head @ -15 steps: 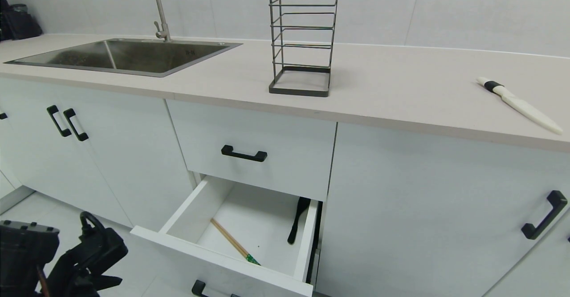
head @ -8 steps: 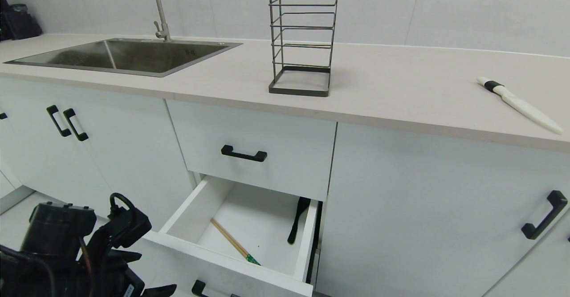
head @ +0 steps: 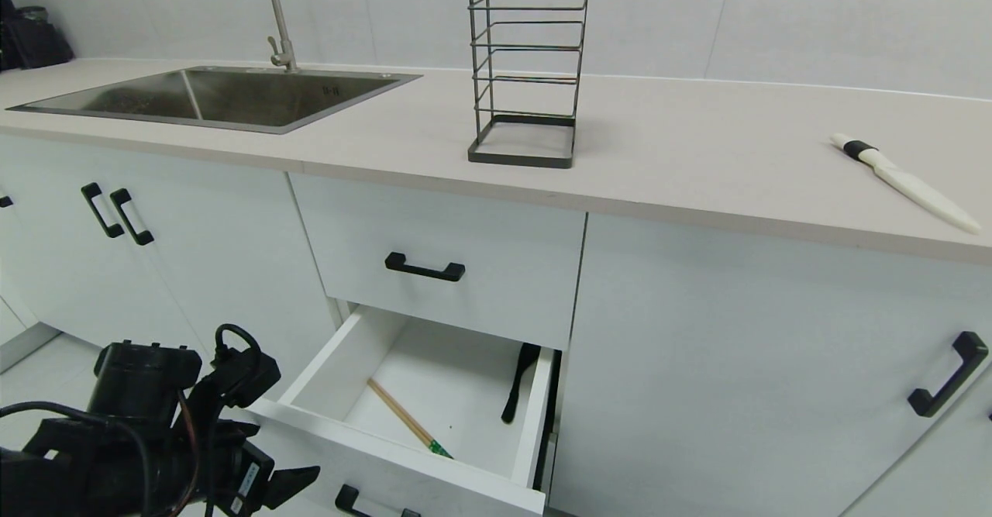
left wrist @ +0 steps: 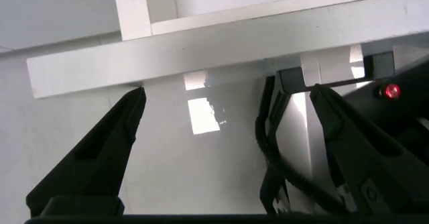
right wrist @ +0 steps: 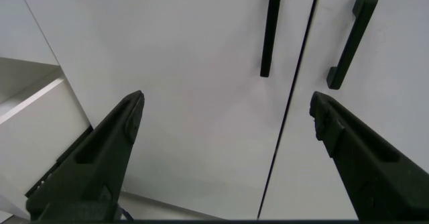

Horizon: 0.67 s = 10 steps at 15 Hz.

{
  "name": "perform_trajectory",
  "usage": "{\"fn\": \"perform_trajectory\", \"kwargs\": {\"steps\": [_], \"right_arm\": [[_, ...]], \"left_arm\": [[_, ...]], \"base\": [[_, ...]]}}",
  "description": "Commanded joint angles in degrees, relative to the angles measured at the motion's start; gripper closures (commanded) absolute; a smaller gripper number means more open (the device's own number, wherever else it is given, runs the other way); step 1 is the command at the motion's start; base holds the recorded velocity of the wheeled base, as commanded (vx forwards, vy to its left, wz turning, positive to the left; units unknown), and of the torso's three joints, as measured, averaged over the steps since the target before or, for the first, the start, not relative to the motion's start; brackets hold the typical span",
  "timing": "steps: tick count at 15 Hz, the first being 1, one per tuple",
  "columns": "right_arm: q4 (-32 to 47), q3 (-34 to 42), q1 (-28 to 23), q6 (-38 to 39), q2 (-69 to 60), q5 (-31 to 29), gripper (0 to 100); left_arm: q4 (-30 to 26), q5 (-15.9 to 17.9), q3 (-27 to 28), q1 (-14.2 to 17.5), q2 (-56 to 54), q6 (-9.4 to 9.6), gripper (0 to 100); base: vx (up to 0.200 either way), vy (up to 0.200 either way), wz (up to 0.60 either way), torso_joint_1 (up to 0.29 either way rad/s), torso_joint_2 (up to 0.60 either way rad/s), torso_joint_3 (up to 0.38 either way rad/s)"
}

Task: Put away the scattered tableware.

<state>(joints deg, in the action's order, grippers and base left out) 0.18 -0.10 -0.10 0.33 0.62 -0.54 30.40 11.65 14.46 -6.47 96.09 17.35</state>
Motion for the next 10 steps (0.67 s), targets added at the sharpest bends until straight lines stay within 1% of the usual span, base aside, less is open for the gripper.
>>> {"fn": "perform_trajectory", "kwargs": {"steps": [1,2,3,7,8,9,10], "right_arm": [[-0.01,0.01,0.01,0.02,0.17,0.01,0],[-0.01,0.01,0.01,0.02,0.17,0.01,0],[-0.01,0.01,0.01,0.02,0.17,0.01,0],[-0.01,0.01,0.01,0.02,0.17,0.01,0],[-0.01,0.01,0.01,0.02,0.17,0.01,0],[-0.01,0.01,0.01,0.02,0.17,0.01,0],[-0.01,0.01,0.01,0.02,0.17,0.01,0]], "left_arm": [[2.73,0.12,0.22,0.06,2.7,0.06,0],[4.93,0.12,0.31,-0.03,3.67,-0.03,0],[5.72,0.12,0.66,0.06,4.2,-0.03,0],[6.42,0.3,4.09,-0.03,6.04,-0.03,0],[7.3,0.3,5.84,-0.03,7.54,-0.65,0],[8.88,0.3,6.64,-0.38,8.86,-1.79,0],[8.88,0.3,6.64,-0.38,8.86,-1.79,0]], "base": [[0.0,0.0,0.0,0.0,0.0,0.0],[0.0,0.0,0.0,0.0,0.0,0.0],[0.0,0.0,0.0,0.0,0.0,0.0],[0.0,0.0,0.0,0.0,0.0,0.0],[0.0,0.0,0.0,0.0,0.0,0.0],[0.0,0.0,0.0,0.0,0.0,0.0],[0.0,0.0,0.0,0.0,0.0,0.0]]}}
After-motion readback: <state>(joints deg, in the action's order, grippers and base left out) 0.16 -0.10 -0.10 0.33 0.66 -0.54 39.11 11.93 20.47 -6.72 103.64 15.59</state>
